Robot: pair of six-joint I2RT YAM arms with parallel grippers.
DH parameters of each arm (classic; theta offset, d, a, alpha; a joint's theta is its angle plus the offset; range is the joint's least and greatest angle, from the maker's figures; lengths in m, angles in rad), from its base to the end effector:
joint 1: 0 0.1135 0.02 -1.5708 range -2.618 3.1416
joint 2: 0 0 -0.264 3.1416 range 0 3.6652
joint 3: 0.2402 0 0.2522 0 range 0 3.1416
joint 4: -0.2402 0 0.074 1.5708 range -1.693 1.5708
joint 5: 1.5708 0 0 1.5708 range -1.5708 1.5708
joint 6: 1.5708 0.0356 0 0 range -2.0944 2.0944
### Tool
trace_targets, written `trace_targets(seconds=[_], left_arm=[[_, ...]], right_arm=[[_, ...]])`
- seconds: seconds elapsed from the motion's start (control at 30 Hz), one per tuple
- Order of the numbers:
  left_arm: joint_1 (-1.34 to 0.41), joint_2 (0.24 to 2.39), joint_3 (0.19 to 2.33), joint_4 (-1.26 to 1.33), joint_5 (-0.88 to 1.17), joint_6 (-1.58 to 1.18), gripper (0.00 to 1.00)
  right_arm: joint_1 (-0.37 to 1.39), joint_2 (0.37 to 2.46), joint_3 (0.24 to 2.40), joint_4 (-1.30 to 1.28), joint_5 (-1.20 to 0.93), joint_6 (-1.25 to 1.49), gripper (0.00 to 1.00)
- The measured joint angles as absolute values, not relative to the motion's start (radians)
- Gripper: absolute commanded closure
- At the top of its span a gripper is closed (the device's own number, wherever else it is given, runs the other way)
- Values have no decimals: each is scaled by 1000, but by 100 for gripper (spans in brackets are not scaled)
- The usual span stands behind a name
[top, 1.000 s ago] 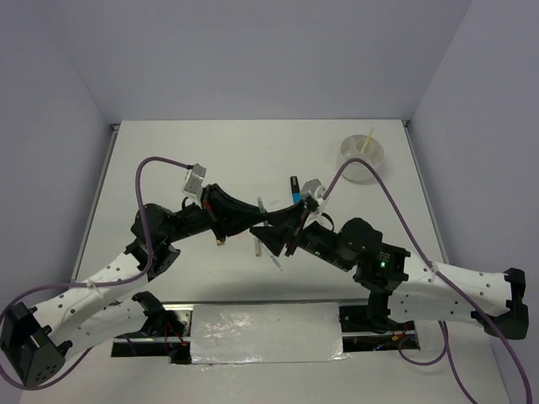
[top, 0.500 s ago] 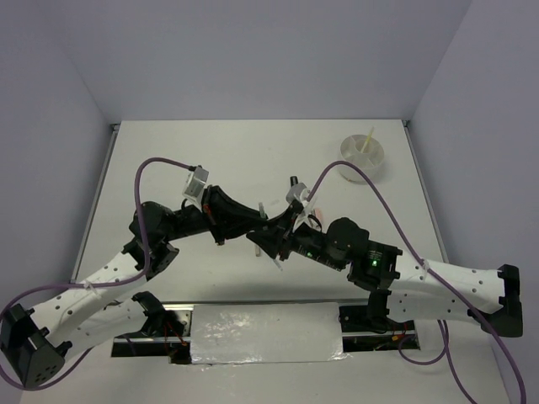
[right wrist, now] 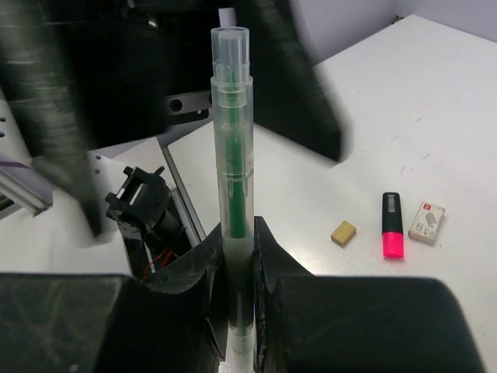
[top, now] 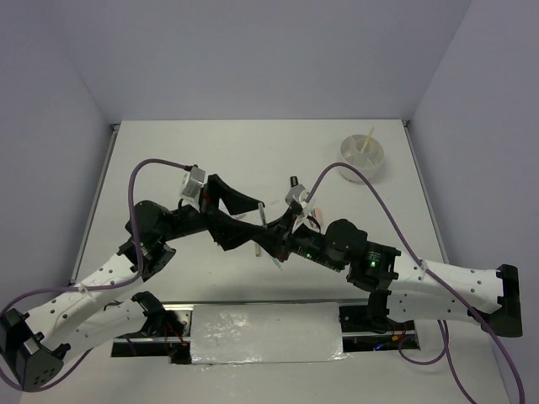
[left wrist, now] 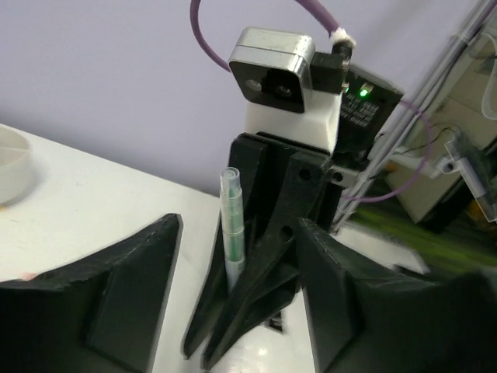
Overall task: Sort the stationery into containers
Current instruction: Close the pen cap on the pen.
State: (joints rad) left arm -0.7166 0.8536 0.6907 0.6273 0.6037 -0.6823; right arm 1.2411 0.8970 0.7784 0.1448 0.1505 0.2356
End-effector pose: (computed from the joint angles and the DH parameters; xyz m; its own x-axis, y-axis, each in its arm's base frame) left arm 0.1302 -0.1402 0.3782 -0.3202 -0.4095 -0.8543 0.9297 0.0375 -0.3664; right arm 0.0746 0.2015 0.3533 -0.1988 0.1319 -0.9711 -0.8644 0.4434 0.2372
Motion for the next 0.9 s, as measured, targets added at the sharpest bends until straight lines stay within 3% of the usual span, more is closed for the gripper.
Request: trace_targets(seconds=[0.03,0.07,0.4,0.43,0.47,0.57,0.63,0.77,0.83,0.9], left_arm=[[-717,853,696,619,599,-675,2],[-717,851,701,610,593,-676,1],[-717,813,737,542,463,-654,3],[-717,813,741,539,448,-654,7],[-717,813,742,538,438,-654,18],[-717,817,743,536,414,-659,37],[-717,825,743,536,412,-659,39],[-717,852,743,537,419,-668,70],[-720,854,743,545,430,-677,76],[-720,854,743,551,440,-688,91]], right_arm=[[1241,897,778,145,150,237,100],[1241,897,778,146,151,238,100],[1241,904,778,144,150,237,100],[1241,906,778,143,149,237,100],[1241,908,779,141,149,237,100],[1241,923,780,139,145,237,100],[1241,931,780,137,142,237,100],[1241,940,780,132,146,238,100],[1237,942,780,123,154,238,100],[1237,945,785,118,157,238,100]])
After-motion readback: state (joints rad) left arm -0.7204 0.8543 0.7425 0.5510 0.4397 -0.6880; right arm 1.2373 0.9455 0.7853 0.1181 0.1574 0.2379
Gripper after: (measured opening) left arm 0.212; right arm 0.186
